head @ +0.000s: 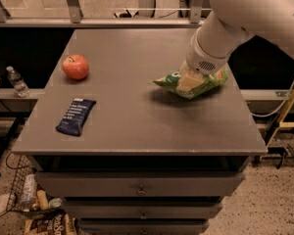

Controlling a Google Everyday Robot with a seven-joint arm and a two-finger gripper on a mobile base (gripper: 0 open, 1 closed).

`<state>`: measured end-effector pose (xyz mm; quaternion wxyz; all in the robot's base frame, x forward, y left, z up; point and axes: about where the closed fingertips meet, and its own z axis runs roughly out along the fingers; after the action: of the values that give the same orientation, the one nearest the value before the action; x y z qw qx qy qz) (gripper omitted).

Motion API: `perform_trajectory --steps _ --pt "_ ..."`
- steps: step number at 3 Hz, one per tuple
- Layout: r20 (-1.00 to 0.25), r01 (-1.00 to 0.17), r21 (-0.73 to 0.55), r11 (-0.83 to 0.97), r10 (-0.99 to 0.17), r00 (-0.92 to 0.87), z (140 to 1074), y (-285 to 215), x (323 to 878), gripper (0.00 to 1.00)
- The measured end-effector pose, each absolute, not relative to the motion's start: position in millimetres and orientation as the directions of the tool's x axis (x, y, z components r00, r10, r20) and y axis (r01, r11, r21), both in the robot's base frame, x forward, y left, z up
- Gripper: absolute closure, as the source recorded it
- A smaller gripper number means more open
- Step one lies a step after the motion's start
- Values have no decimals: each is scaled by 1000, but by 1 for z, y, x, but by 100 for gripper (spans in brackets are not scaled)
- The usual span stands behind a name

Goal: Move green rice chip bag near rxbar blueberry

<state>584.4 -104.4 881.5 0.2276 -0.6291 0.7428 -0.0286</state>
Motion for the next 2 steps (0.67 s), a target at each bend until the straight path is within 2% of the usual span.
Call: perform_trajectory --steps 1,2 --pt "-310 -927 -329 182 -948 -76 884 -100 582 83" --pt "-352 -926 -353 134 -936 -2 905 -86 574 100"
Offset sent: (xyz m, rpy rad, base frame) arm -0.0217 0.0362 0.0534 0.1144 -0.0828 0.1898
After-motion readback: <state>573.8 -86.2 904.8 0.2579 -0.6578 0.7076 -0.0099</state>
